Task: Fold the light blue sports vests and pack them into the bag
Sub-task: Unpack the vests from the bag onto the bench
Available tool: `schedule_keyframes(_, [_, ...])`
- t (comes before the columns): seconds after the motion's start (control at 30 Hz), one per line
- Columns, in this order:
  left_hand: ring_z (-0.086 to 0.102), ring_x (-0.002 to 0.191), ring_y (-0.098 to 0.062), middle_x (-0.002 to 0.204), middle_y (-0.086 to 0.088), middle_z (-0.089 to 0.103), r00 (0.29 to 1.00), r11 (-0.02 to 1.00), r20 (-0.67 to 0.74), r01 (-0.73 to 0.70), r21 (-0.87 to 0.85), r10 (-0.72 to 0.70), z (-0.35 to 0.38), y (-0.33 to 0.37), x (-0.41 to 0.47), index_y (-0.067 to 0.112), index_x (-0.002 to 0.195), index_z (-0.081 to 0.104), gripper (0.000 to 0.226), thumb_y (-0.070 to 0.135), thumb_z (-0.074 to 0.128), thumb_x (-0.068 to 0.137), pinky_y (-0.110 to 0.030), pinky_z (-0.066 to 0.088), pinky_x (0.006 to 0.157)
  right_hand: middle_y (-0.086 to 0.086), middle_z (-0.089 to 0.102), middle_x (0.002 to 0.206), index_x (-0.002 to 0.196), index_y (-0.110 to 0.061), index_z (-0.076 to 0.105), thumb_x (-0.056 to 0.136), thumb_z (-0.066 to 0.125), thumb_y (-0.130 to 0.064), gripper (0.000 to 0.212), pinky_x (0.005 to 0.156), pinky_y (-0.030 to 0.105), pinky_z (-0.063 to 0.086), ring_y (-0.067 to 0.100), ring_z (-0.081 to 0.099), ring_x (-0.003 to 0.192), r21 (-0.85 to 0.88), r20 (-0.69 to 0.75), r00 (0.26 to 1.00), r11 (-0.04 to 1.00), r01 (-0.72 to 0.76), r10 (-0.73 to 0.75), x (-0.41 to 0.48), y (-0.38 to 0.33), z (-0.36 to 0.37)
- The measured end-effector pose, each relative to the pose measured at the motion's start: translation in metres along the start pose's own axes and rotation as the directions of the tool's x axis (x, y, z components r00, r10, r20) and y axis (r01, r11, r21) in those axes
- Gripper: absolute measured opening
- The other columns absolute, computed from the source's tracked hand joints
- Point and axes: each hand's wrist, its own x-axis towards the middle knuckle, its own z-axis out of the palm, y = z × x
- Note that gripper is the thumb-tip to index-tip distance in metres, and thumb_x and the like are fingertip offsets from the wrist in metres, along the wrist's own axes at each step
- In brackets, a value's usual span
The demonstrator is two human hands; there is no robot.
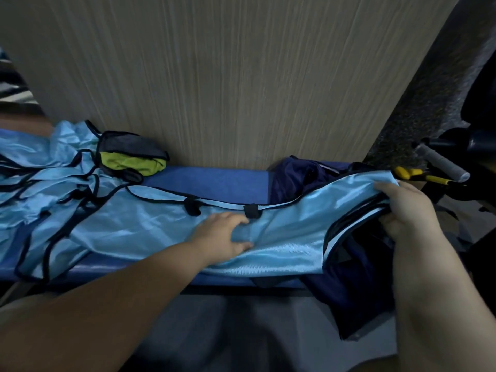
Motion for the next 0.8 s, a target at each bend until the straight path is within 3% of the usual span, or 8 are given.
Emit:
schedule_keyframes(0.07, [0.015,0.146,-0.013,0.159,0.013,0.018,0.988,0.991,0.153,-0.008,0.130,-0.012,0.000,-0.004,-0.005,0.043,0.146,0.027,0.079,0.070,0.057,0.079,-0.045,0.013,0.118,0.009,0.069,0.091,0.097,-0.016,0.066,0.094,0.059,-0.011,0.009,0.070,0.037,0.055,0.024,0.067,0.079,0.009,0.006,1.000,1.000,0.008,-0.008,-0.002,0.001,0.001])
schedule_keyframes(0.13, [-0.004,0.149,-0.013,0.162,0.016,0.000,0.972,0.990,0.233,-0.010,0.141,-0.023,0.000,-0.002,-0.007,0.043,0.151,0.012,0.091,0.078,0.050,0.076,-0.053,-0.001,0.118,0.008,0.069,0.091,0.103,-0.014,0.067,0.094,0.059,-0.011,0.012,0.070,0.035,0.055,0.023,0.068,0.078,0.036,-0.007,1.000,0.999,0.022,-0.021,-0.002,0.002,0.002])
schedule_keyframes(0.27, [-0.019,0.147,-0.023,0.161,0.017,-0.012,0.956,0.986,0.286,0.019,0.164,-0.065,0.004,0.004,-0.007,0.042,0.152,-0.002,0.091,0.084,0.032,0.079,-0.058,-0.012,0.115,0.004,0.069,0.087,0.092,-0.021,0.066,0.094,0.059,-0.009,0.014,0.059,0.027,0.055,0.017,0.068,0.075,0.157,-0.061,0.996,0.985,0.069,-0.060,-0.002,0.000,0.002])
schedule_keyframes(0.4, [-0.022,0.146,-0.026,0.160,0.018,-0.013,0.961,0.983,0.243,0.099,0.157,-0.135,0.005,0.004,0.000,0.042,0.152,-0.002,0.077,0.078,0.018,0.087,-0.061,-0.012,0.114,0.005,0.069,0.091,0.099,-0.020,0.066,0.094,0.060,-0.011,0.013,0.061,0.029,0.056,0.019,0.069,0.079,0.180,-0.067,0.997,0.982,0.059,-0.047,-0.001,0.001,0.005])
schedule_keyframes(0.53, [-0.008,0.149,-0.023,0.162,0.016,0.003,0.978,0.980,0.115,0.162,0.117,-0.175,-0.001,-0.001,0.017,0.046,0.151,0.004,0.066,0.071,0.021,0.093,-0.060,0.000,0.114,0.008,0.066,0.092,0.104,-0.020,0.063,0.095,0.058,-0.011,0.013,0.064,0.033,0.054,0.023,0.067,0.079,0.127,-0.055,0.998,0.992,0.001,0.006,0.001,0.002,0.008])
schedule_keyframes(0.67, [0.027,0.135,-0.019,0.145,0.009,0.041,0.996,0.981,-0.080,0.053,0.187,-0.039,-0.012,0.011,0.034,0.043,0.147,0.028,0.057,0.066,0.030,0.094,-0.043,0.023,0.106,0.013,0.069,0.103,0.109,-0.018,0.066,0.090,0.060,-0.017,0.019,0.068,0.036,0.054,0.029,0.068,0.088,0.107,-0.093,0.995,0.994,-0.037,0.047,0.001,0.004,0.010])
schedule_keyframes(0.73, [0.043,0.125,-0.021,0.129,0.004,0.055,0.988,0.994,-0.147,0.051,0.092,-0.037,-0.018,0.019,0.046,0.037,0.140,0.041,0.054,0.064,0.040,0.093,-0.039,0.034,0.101,0.015,0.069,0.109,0.119,-0.014,0.064,0.087,0.061,-0.020,0.033,0.071,0.038,0.055,0.032,0.068,0.093,0.120,-0.117,0.989,0.990,-0.072,0.086,0.003,0.005,0.010])
schedule_keyframes(0.8, [0.056,0.111,-0.023,0.118,-0.003,0.061,0.989,0.990,-0.094,0.103,-0.100,-0.113,-0.024,0.027,0.056,0.027,0.134,0.045,0.050,0.055,0.051,0.093,-0.034,0.044,0.092,0.014,0.068,0.108,0.123,-0.012,0.062,0.089,0.058,-0.020,0.035,0.074,0.039,0.055,0.032,0.068,0.093,0.124,-0.133,0.986,0.988,-0.088,0.104,0.002,0.003,0.011])
